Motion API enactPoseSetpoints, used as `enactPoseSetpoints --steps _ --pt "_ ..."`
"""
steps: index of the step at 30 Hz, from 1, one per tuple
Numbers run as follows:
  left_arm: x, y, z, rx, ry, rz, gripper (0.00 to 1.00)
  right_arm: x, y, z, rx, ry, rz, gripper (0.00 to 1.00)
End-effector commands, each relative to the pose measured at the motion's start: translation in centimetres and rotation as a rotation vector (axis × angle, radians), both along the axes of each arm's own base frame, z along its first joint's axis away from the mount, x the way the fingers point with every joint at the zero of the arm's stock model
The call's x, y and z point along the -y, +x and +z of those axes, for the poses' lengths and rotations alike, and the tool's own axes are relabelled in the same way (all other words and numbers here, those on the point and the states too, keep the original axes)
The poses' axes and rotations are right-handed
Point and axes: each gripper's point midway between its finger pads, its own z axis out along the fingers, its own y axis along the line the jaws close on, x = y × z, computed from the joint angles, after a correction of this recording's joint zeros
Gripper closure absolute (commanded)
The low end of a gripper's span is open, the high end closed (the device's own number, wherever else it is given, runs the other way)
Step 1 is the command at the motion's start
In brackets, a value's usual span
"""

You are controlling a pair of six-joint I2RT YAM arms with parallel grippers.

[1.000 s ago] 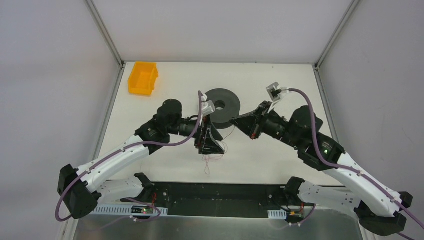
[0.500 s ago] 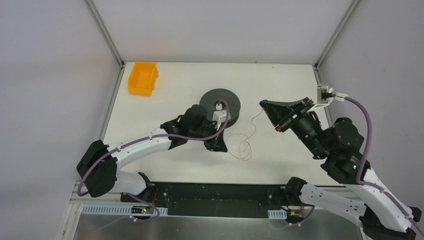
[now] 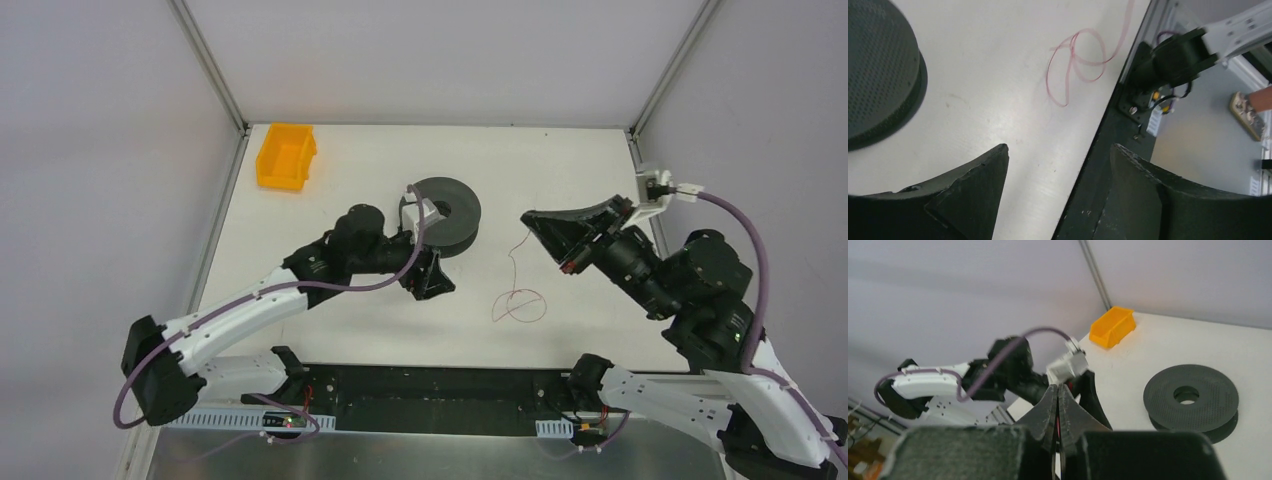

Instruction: Wrap the cables

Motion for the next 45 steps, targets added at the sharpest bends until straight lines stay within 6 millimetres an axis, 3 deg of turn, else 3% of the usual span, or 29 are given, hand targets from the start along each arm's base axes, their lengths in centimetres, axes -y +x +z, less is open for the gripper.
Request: enactPoseSetpoints --steps 1,3,6,13,16,20,22,26,30,38,45 --pt "0.0 -0.8 10.8 0.269 -0.225 -0.079 0.22 -3.9 -2.4 -4.1 -0.100 -0.161 0.235 1.00" --pt "0.3 -2.0 12.5 0.291 -0.260 -0.152 0.18 -4.8 -2.6 -4.9 -0.123 -0.177 0.273 1.00" --pt "0.8 -3.1 13.4 0.279 -0.284 -0.228 0.16 -6.4 -2.9 -5.7 -0.155 -0.192 0.340 1.00" --pt "2.6 -3.0 12.7 0.172 -0.311 -0.238 0.20 -9.8 -2.4 -7.1 -0.216 -0.199 0.425 1.00" --pt "3.3 -3.3 12.1 0.119 -0.352 -0.246 0.25 -10.7 -1.8 -7.8 -0.236 -0.211 0.424 1.00" --pt "3.3 -3.5 11.0 0.094 -0.355 -0.239 0.42 -11.5 -1.1 -8.6 -0.255 -0.218 0.417 1.00" --pt "3.1 -3.6 10.9 0.095 -0.360 -0.236 0.41 -11.7 -0.7 -9.0 -0.263 -0.228 0.403 1.00" --pt "2.3 -3.7 10.2 0.140 -0.350 -0.218 0.30 -12.3 -0.4 -9.4 -0.274 -0.240 0.406 1.00" --pt "0.1 -2.4 8.6 0.204 -0.231 -0.104 0.28 -12.1 -0.7 -8.9 -0.276 -0.230 0.416 1.00" --pt "-3.1 -2.8 11.4 0.349 -0.256 -0.036 0.22 -11.1 -1.2 -7.6 -0.251 -0.206 0.408 1.00" --pt "-2.6 -4.9 12.1 0.299 -0.260 -0.153 0.20 -11.8 -1.4 -7.3 -0.260 -0.188 0.436 1.00"
